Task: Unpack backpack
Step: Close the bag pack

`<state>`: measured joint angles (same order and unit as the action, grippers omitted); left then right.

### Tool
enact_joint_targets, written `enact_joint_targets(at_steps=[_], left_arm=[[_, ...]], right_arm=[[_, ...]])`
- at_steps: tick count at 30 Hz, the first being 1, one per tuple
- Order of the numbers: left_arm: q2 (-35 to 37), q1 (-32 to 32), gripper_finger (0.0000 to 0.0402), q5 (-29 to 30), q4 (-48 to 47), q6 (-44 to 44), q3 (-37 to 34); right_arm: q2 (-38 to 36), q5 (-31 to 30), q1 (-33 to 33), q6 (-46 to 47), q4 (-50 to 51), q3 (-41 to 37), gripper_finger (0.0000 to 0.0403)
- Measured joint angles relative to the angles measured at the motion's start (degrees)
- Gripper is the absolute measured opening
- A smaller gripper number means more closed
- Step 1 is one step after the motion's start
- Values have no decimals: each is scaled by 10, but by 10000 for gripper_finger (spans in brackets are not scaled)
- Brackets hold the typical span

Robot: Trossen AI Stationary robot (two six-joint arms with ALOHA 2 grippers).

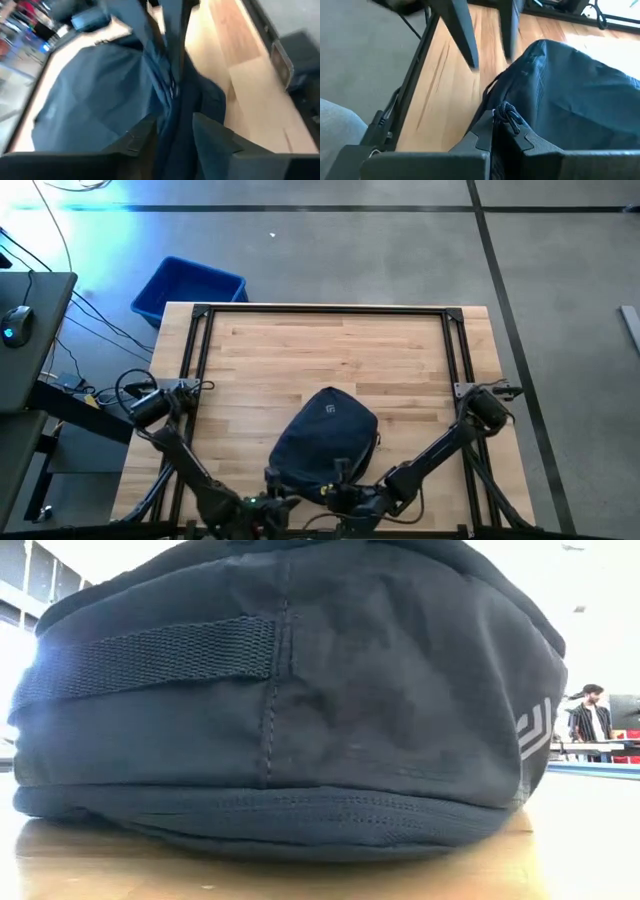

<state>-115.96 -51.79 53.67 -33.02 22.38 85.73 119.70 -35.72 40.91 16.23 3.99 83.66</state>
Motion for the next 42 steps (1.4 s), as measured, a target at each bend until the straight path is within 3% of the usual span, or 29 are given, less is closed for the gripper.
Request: enact_joint_targets(at_steps=[5,10,13,16,26,31,35,39,42], left_arm=[[0,34,147,-42,69,26,-40],[0,59,149,-67,126,26,-60],[0,60,107,-69,138,9,-63],[0,49,28,-68,134,-9,-63],[0,15,1,-40,25,68,-62],[1,-5,0,-58,-38,74,-63],[7,-23,0,-44,-119,142,-62],[6,-36,2,20,-157,194,-63],[6,-36,6,23,-133,169,-56]], right_arm=[[0,-8,8,0,0,0,0],[0,-9,12,2,-3,0,0],[0,-12,15,10,1,0,0],[0,-13,21,54,31,0,0],[-2,-38,52,243,257,2,0],[-2,-33,63,338,443,-2,1],[-6,-49,68,462,577,-6,1],[-5,-78,74,486,554,-11,0],[-5,-86,73,400,435,-11,0]])
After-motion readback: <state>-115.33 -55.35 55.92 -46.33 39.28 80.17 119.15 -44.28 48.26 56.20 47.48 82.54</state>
